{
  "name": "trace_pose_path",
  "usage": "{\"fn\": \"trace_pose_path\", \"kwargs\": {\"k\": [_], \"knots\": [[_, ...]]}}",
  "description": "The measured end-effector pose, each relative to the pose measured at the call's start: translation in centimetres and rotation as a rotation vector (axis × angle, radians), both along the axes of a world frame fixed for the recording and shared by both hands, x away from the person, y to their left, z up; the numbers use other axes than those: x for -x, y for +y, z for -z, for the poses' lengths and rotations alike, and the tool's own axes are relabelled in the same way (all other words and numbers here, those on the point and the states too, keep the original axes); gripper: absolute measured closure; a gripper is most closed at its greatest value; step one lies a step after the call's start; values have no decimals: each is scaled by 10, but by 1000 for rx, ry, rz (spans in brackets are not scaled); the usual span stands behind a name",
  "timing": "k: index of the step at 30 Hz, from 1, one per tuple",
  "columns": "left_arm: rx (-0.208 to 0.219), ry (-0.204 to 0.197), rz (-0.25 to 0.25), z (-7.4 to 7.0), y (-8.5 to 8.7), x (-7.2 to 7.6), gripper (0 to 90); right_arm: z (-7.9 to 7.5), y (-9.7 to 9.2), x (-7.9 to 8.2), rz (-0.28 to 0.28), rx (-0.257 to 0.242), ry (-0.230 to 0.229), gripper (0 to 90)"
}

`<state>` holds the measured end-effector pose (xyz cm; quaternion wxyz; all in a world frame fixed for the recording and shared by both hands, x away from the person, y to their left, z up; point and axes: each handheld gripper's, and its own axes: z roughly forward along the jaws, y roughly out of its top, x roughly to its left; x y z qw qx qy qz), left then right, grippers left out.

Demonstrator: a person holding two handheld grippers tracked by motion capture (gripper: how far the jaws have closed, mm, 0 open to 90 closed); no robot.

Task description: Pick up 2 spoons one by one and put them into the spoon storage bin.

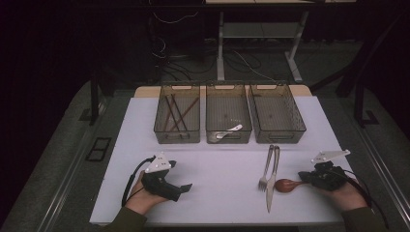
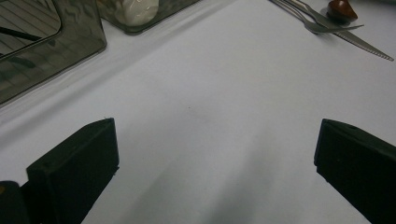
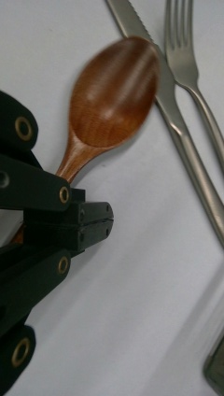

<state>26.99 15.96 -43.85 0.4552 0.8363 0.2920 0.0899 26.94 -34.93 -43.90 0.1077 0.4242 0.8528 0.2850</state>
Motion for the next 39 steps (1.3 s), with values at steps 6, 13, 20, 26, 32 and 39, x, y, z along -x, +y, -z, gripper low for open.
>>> {"fn": "trace_pose_path", "kwargs": {"k": [6, 13, 20, 26, 32, 39], "knots": [[4, 4, 2, 0, -1, -1, 0, 0, -8, 8, 7, -13, 5, 892], [8, 6, 8, 1, -2, -1, 0, -3, -6, 7, -26, -119, -42, 608], [10, 5, 13, 1, -3, -1, 0, -2, 12, 7, -124, -171, -40, 479], [8, 5, 17, 1, -3, -1, 0, 1, 20, 7, -170, -163, -31, 465], [8, 7, 18, 1, -3, -1, 0, 3, 22, 7, -188, -153, -20, 456], [7, 7, 22, 1, -4, -1, 0, 7, 27, 8, -228, -127, -8, 454]]}}
